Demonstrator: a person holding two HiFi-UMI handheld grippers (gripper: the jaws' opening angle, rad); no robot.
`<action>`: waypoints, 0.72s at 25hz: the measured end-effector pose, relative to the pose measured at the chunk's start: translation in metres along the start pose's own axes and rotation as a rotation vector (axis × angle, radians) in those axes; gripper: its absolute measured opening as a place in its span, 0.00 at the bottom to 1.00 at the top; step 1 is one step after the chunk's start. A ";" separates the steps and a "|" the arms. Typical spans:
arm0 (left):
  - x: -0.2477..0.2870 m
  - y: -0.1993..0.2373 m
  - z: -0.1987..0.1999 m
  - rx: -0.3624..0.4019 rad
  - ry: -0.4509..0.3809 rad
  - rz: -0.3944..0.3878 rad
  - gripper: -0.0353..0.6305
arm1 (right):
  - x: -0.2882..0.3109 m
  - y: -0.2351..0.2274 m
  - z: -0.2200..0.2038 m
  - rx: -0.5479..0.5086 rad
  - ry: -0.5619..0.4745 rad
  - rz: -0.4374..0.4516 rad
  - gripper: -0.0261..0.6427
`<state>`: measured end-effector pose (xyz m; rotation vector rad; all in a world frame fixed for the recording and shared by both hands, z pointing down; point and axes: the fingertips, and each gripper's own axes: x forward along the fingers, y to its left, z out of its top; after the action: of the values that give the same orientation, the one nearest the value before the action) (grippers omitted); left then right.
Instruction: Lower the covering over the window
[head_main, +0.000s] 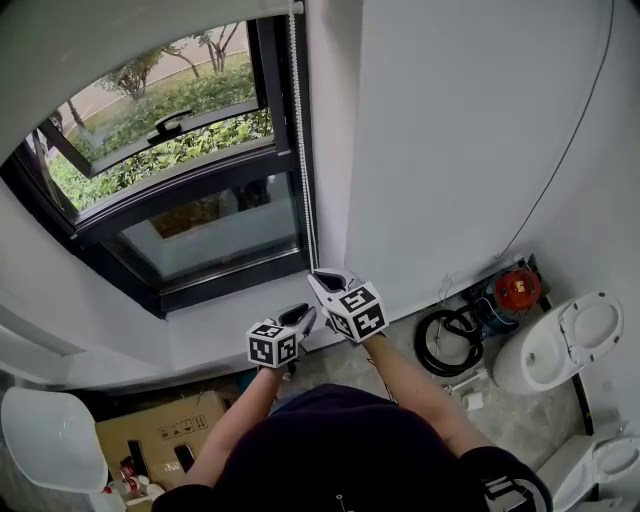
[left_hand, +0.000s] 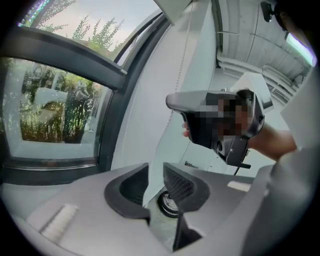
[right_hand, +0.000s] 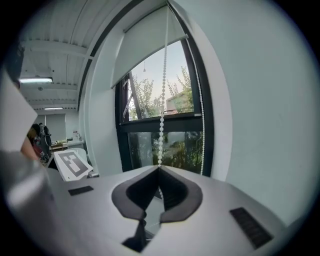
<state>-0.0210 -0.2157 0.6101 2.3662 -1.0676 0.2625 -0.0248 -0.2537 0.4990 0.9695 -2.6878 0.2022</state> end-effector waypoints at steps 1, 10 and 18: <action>-0.003 0.002 0.005 -0.009 -0.015 0.004 0.21 | 0.000 -0.001 -0.001 0.002 0.001 -0.001 0.06; -0.053 -0.020 0.132 0.081 -0.336 -0.029 0.25 | -0.003 -0.005 -0.003 -0.004 -0.001 -0.014 0.06; -0.064 -0.069 0.209 0.241 -0.408 -0.101 0.25 | 0.000 0.006 -0.005 -0.013 0.000 0.007 0.06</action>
<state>-0.0210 -0.2490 0.3832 2.7584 -1.1419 -0.1461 -0.0276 -0.2481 0.5035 0.9566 -2.6897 0.1862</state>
